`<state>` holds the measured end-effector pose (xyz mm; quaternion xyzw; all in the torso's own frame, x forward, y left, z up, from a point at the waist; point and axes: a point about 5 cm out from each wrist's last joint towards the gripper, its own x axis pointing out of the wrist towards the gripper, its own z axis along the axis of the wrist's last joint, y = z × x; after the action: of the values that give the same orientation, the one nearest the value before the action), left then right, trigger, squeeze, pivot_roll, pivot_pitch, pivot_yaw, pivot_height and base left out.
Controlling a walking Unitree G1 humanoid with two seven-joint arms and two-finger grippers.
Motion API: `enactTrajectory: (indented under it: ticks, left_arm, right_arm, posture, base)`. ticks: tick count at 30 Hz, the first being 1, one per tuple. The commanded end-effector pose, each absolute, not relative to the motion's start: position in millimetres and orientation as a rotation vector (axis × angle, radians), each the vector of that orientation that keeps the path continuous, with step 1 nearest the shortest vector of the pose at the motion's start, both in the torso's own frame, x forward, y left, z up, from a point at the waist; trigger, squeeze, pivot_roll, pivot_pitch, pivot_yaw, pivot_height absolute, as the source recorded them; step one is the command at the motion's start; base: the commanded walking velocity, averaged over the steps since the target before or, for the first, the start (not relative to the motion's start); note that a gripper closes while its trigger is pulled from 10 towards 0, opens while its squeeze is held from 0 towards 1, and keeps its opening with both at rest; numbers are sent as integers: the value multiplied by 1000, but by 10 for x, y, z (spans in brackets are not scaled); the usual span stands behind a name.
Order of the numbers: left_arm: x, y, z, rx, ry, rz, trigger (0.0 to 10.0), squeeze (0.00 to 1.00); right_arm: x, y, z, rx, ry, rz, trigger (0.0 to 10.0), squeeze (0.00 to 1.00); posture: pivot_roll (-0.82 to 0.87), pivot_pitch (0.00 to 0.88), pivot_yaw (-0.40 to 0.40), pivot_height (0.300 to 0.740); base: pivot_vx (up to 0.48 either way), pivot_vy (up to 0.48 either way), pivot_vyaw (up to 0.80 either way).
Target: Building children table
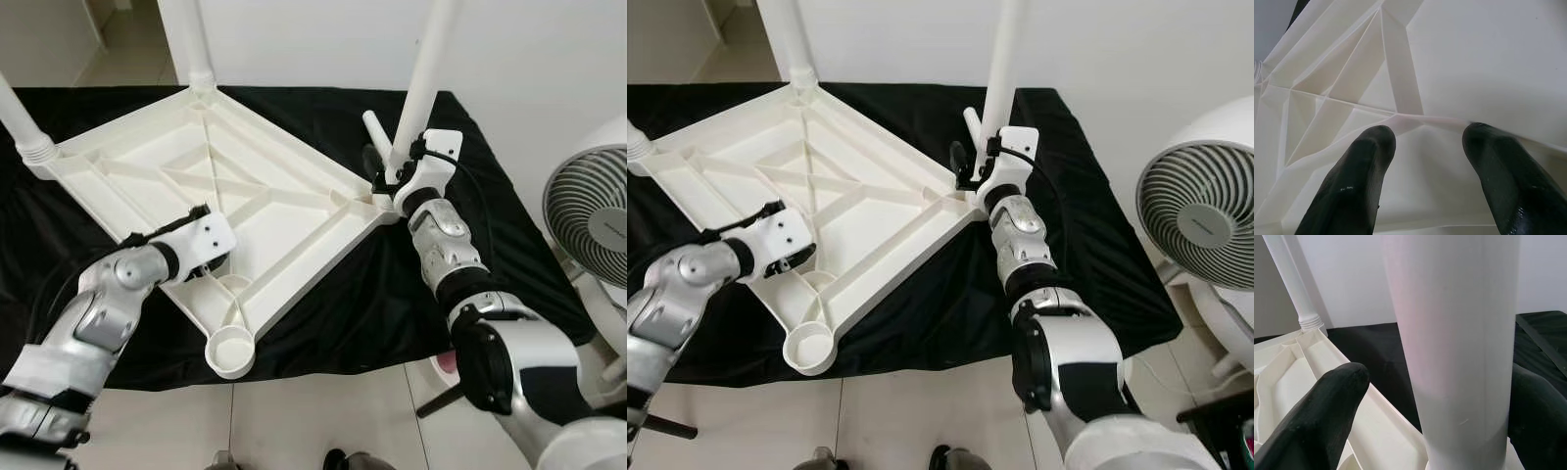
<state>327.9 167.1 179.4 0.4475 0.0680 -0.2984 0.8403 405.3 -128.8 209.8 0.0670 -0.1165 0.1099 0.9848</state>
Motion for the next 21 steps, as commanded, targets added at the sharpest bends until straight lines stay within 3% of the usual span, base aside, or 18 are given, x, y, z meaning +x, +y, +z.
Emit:
enactTrajectory:
  ticks: [1,13,21]
  left_arm:
    - [3276,1405,1766,922,114,-729,10000,0]
    - [3424,1552,1954,890,73,-616,10000,0]
    - [3461,1562,1978,868,74,-606,10000,0]
  right_arm:
    - [3986,-850,1996,108,-204,372,10000,0]
    - [3506,-1212,1643,106,-352,178,10000,0]
    - [3399,-1284,1582,141,-346,171,10000,0]
  posture:
    - [129,138,-27,740]
    - [127,124,-25,740]
    - [119,113,-20,740]
  base:
    - [0,0,0]
    - [0,0,0]
    - [0,0,0]
